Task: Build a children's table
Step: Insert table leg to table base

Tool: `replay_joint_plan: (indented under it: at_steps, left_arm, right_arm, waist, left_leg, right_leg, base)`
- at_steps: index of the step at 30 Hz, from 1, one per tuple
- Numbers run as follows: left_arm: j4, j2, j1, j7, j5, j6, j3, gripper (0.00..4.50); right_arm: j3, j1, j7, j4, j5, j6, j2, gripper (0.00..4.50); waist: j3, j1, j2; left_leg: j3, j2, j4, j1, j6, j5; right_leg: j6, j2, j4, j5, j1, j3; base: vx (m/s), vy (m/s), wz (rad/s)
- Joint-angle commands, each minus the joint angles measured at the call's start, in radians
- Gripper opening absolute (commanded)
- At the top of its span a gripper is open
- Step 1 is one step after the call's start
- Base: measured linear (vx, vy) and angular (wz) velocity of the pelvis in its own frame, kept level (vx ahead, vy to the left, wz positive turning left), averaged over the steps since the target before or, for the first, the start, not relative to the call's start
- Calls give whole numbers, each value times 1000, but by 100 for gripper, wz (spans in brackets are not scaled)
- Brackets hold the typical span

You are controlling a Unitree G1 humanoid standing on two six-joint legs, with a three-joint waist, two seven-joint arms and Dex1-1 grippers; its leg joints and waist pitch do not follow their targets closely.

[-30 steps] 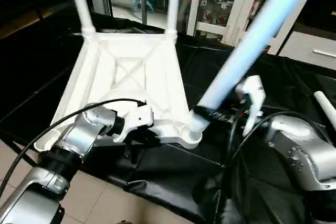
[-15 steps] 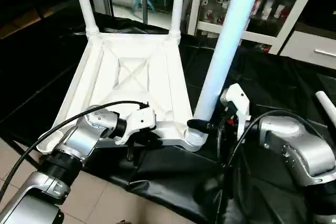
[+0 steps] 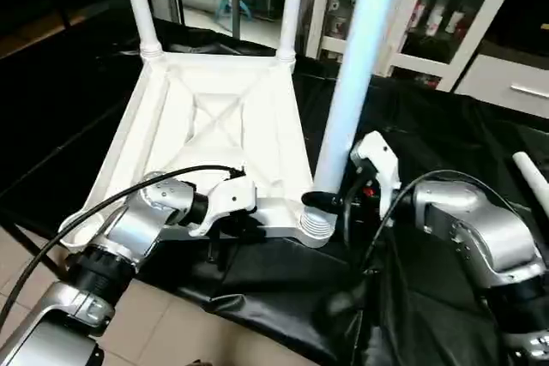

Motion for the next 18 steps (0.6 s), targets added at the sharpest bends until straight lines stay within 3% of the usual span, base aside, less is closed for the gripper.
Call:
replay_joint_plan:
  at_steps: [1,6,10,11,13,18]
  left_arm:
    - [-27,-9,22,-4,2,7,-28,0]
    - [-46,1,31,-8,8,13,-30,0]
    - [-62,7,39,-10,7,22,-32,0]
    - [-67,8,42,-9,7,25,-32,0]
    - [-75,8,44,-9,6,32,-32,0]
    - [-80,11,50,-9,7,37,-30,0]
  right_arm:
    - [15,-5,4,24,-14,23,1,185]
    - [25,-20,12,50,-19,23,6,185]
    - [26,-26,15,59,-18,23,12,185]
    - [22,-27,14,66,-15,24,18,185]
    - [10,-23,12,78,-6,19,31,185]
    - [-35,7,-10,93,22,4,61,185]
  waist:
    - [-60,-2,-7]
    - [-59,-3,-15]
    - [-60,-3,-15]
    - [-60,-4,-20]
    - [-60,-4,-17]
    - [-61,-6,-20]
  left_leg:
    - [1,27,-77,-8,31,1]
    - [1,27,-78,-8,31,-4]
    - [1,27,-78,-6,26,1]
    - [1,27,-78,-7,27,1]
    - [1,26,-78,-6,25,4]
    - [1,26,-78,-6,21,-7]
  right_leg:
    - [-213,-58,-53,-47,59,40]
    - [-210,-59,-54,-54,59,40]
    - [-213,-58,-52,-39,57,39]
    - [-213,-57,-52,-39,58,39]
    - [-215,-57,-51,-30,58,39]
    - [-217,-58,-52,-30,58,39]
  base:
    - [0,0,0]
    - [0,0,0]
    - [0,0,0]
    - [0,0,0]
    - [0,0,0]
    - [0,0,0]
